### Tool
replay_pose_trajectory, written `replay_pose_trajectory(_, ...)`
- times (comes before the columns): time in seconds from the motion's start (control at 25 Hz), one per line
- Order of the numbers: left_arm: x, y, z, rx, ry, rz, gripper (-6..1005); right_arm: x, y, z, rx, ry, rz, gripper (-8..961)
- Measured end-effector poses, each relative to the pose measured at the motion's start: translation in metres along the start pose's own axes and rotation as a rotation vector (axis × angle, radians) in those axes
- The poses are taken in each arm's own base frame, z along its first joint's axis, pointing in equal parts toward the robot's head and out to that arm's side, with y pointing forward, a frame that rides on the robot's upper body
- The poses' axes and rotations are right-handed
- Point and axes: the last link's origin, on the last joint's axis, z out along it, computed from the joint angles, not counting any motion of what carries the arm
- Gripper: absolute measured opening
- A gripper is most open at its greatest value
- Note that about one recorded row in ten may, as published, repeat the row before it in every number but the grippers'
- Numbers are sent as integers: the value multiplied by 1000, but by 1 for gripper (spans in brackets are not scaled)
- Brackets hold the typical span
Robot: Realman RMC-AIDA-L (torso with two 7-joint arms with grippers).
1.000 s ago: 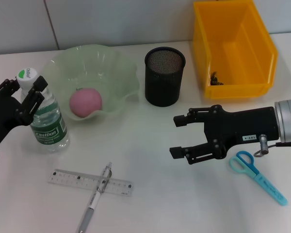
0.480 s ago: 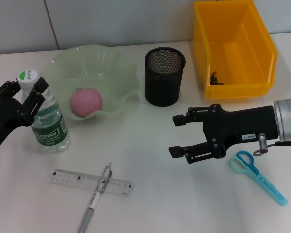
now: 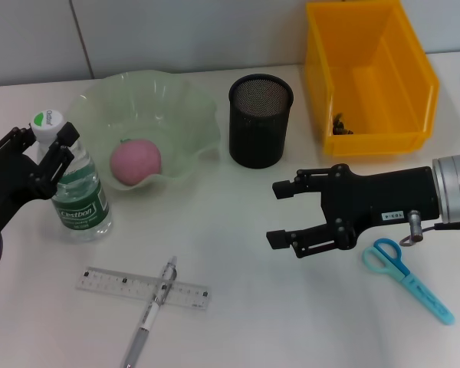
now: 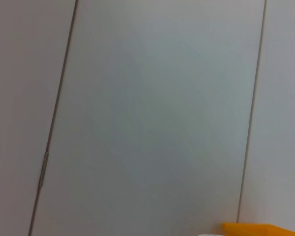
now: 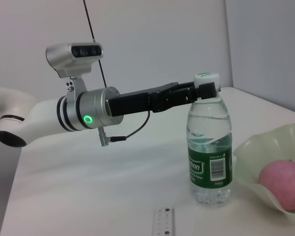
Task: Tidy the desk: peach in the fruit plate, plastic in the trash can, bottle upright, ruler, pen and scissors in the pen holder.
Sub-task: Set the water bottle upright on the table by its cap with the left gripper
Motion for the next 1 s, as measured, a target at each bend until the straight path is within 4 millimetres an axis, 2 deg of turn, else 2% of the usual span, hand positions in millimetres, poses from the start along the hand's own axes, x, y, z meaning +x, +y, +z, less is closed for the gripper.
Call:
replay_pose_trajectory(0.48, 0, 0, 0, 2, 1, -4, 471, -1, 0, 0, -1, 0, 3, 829)
replay_pose_trajectory(1.0, 0, 0, -1, -5, -6, -6, 568, -2, -1, 1, -2, 0, 5, 830)
